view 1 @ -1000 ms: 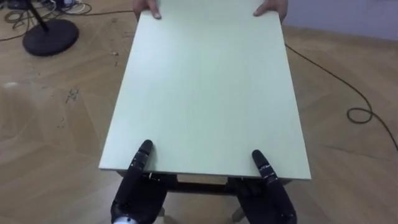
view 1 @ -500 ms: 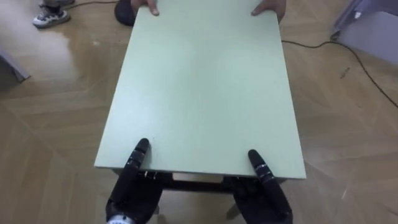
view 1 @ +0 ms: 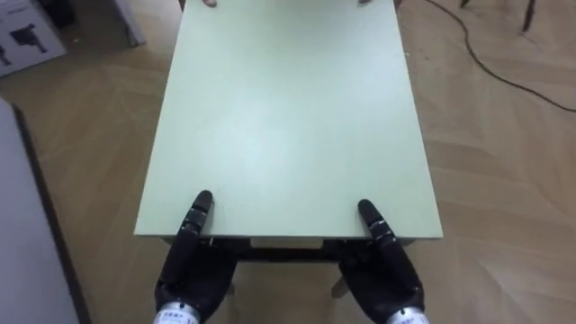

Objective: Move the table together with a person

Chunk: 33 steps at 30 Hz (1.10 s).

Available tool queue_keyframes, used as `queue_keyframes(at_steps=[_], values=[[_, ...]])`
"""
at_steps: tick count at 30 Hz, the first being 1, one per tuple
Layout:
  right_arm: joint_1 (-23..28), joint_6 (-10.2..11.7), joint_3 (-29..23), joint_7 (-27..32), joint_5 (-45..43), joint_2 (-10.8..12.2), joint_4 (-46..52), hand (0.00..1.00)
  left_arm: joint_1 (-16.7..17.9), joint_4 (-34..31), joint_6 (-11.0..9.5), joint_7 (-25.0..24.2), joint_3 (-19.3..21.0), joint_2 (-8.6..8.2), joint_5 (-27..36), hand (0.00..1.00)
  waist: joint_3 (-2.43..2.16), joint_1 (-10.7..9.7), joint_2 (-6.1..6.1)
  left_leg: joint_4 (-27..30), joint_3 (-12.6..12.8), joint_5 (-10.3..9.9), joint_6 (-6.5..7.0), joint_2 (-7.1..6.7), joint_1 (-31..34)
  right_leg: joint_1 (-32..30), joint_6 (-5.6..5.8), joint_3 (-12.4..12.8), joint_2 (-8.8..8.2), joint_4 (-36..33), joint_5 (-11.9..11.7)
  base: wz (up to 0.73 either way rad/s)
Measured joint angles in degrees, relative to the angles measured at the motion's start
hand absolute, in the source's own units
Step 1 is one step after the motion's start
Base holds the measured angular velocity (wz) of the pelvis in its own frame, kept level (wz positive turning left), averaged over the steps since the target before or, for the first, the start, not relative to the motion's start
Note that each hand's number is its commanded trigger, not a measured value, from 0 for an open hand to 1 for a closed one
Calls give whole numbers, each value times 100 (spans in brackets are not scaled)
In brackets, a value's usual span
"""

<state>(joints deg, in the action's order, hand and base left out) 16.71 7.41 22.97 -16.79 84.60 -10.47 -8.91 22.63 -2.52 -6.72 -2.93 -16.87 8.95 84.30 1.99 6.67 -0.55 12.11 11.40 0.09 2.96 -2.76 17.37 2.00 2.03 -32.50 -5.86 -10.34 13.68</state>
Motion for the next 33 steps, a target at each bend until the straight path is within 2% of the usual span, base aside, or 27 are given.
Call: queue_keyframes(at_steps=[2,3,4,6,9,12,13,14,15,16,17,18,19,20,21,22,23,24,25,26,27,29,30,31,32,33], values=[[6,-4,-5,37,-172,75,2,100,65,8,-84,-61,8,-7,21,100,-3,-21,-26,40,310,43,-27,36,-11,132,48,-431,-110,-26,56,57],[22,-6,-4,40,-183,99,2,100,90,6,-84,-66,19,-8,23,100,-4,-6,-38,116,357,4,-7,45,-2,166,70,-474,-118,-68,78,47],[39,-77,-2,40,-197,120,3,100,148,-1,-84,-94,58,-4,26,100,-17,37,-57,154,320,-113,82,23,-8,202,106,-507,-116,-135,171,44],[54,-133,-1,40,-213,119,13,100,162,-1,-84,-102,74,15,31,100,-19,24,-62,98,132,-94,118,-101,-2,202,163,-500,-100,-177,212,49],[53,-192,4,171,-213,159,13,100,226,-3,-96,-51,90,8,50,100,-29,96,-82,146,-33,-104,462,-191,-10,190,192,-388,-125,-381,281,28],[30,-229,18,294,-217,116,15,100,288,0,-113,22,78,-24,52,100,-30,190,-84,217,-145,-163,543,-218,-44,146,176,-163,-183,-704,289,24],[17,-251,17,344,-248,109,15,100,346,0,-128,31,72,-61,57,100,-30,205,-86,267,-247,-212,601,-243,-44,59,125,-36,-211,-891,318,34],[18,-251,7,375,-298,94,14,100,373,1,-150,66,40,-87,67,100,-29,187,-86,283,-431,-222,610,-328,-43,-118,45,177,-235,-1097,364,40],[20,-251,7,394,-305,87,14,100,386,2,-164,83,27,-104,70,100,-30,180,-86,280,-508,-223,610,-378,-48,-235,15,263,-290,-1193,382,58],[40,-251,-2,420,-342,85,14,100,404,32,-173,104,12,-153,87,100,-30,160,-86,229,-707,-222,607,-513,-87,-454,-1,291,-399,-1451,392,56],[64,-259,-2,453,-377,98,11,100,412,69,-191,108,2,-157,103,100,-31,158,-83,151,-878,-195,568,-629,-159,-648,-13,398,-500,-1754,390,55],[67,-276,-3,477,-384,109,11,100,412,91,-195,108,7,-159,112,100,-30,157,-86,121,-950,-186,555,-671,-202,-748,-26,493,-533,-1885,376,51],[79,-342,-3,516,-385,126,5,100,411,123,-203,114,14,-158,118,100,-30,132,-92,84,-1060,-160,517,-729,-284,-988,-42,768,-529,-2086,351,66],[94,-426,-2,541,-371,132,-15,100,406,162,-208,134,11,-152,113,100,-33,56,-102,-5,-1220,-97,422,-774,-409,-1202,-48,1084,-470,-2149,348,76],[115,-455,-2,545,-366,135,-17,100,398,182,-214,141,6,-132,110,100,-34,-3,-99,-99,-1223,-41,336,-777,-493,-1281,-80,1222,-411,-2104,322,106],[178,-502,-22,541,-366,175,-10,100,385,207,-215,147,0,-92,110,100,-41,-155,-68,-71,-1169,-114,247,-767,-580,-1388,-161,1411,-455,-1853,193,145],[251,-504,-94,485,-349,274,21,100,302,167,-217,162,-20,19,119,100,-20,-374,-92,1134,-768,-820,604,-488,-167,-1523,87,1532,-617,-1967,23,156],[283,-509,-126,476,-340,317,-4,100,240,187,-206,206,-22,58,118,100,-16,-469,-75,1538,-573,-1091,584,-409,25,-1604,248,1603,-707,-2117,14,111],[261,-595,-115,561,-382,398,-177,100,209,346,-200,302,10,68,104,100,-103,-416,52,1668,-531,-1232,560,-484,-13,-1706,352,1750,-896,-2161,-50,35],[279,-658,-115,641,-468,415,-200,100,208,378,-198,400,76,87,86,100,-109,-341,56,1516,-546,-1261,405,-478,-198,-1664,269,1763,-831,-1956,-130,0],[287,-675,-116,636,-465,412,-198,100,210,377,-182,398,95,95,51,100,-103,-294,40,1390,-551,-1240,371,-466,-291,-1621,267,1788,-785,-1811,-156,-13],[282,-693,-122,628,-371,404,-196,100,207,374,-73,376,168,66,-13,100,-102,-147,-32,877,-550,-1112,197,-432,-632,-1348,247,1816,-448,-1116,-349,-15],[280,-697,-122,628,-357,402,-195,100,208,369,-64,367,172,67,-18,100,-102,-133,-48,793,-552,-1089,192,-428,-696,-1257,244,1828,-383,-992,-395,-16],[270,-701,-122,629,-311,396,-195,100,209,349,-6,364,204,67,-42,100,-107,-23,-73,651,-547,-1042,222,-425,-794,-1128,224,1851,-264,-796,-434,-24],[262,-706,-101,629,-286,381,-196,100,209,346,46,366,249,65,-78,100,-109,80,-75,492,-534,-1001,213,-424,-886,-1008,189,1930,-95,-595,-455,-25],[261,-706,-83,631,-276,372,-200,100,210,347,47,371,256,62,-83,100,-110,96,-73,408,-531,-957,169,-425,-948,-937,125,1981,-5,-467,-493,-7]])
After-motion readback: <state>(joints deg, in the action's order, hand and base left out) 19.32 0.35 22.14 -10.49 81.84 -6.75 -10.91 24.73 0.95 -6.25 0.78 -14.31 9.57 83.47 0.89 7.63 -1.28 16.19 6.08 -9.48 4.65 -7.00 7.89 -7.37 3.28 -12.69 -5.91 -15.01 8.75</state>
